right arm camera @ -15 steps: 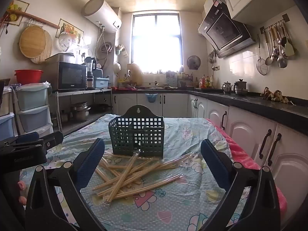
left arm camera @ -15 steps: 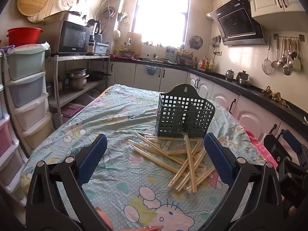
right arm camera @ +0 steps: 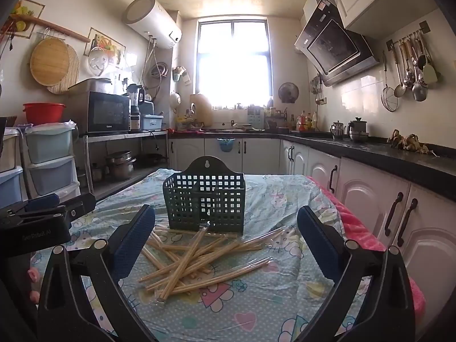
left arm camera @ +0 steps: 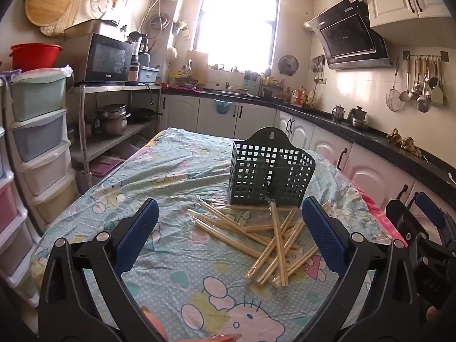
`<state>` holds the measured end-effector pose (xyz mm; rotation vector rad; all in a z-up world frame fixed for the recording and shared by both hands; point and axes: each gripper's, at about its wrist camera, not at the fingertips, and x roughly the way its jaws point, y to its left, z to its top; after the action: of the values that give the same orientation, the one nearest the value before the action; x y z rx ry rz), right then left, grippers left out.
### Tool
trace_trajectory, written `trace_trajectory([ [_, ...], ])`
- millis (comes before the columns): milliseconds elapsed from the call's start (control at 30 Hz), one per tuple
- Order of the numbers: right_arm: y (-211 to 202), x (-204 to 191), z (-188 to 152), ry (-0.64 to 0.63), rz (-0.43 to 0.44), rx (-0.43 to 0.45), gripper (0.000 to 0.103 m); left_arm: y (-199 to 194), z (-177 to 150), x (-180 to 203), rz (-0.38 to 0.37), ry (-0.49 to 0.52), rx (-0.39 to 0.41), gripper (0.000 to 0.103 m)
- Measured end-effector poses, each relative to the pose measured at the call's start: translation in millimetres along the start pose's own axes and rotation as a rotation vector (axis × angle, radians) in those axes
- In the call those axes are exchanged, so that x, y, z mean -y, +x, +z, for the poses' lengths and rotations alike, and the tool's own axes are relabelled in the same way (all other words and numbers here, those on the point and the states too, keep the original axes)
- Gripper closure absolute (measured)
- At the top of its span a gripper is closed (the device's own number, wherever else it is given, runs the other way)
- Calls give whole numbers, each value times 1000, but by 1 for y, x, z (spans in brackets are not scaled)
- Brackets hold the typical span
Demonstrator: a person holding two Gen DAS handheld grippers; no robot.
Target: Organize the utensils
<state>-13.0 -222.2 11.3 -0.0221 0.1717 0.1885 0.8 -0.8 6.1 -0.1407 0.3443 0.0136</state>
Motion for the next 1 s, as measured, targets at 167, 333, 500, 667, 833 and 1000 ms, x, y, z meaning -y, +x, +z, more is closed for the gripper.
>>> trace_trajectory([
  [167,1,0,-3,3,1,-7,6,-1,-1,1,0,1,5,10],
  [333,2,-1,-3,1,2,-4,6,-1,-1,0,0,1,7,10],
  [500,3,-1,-4,0,3,-5,6,-2,-1,1,-1,0,9,10],
  [667,2,-1,-3,2,5,-6,6,-5,0,1,0,0,11,10],
  [833,2,-2,-3,0,6,-5,6,-5,1,2,-2,1,12,10],
  [1000,2,-3,-3,0,6,-2,6,-8,4,7,-4,2,14,10],
])
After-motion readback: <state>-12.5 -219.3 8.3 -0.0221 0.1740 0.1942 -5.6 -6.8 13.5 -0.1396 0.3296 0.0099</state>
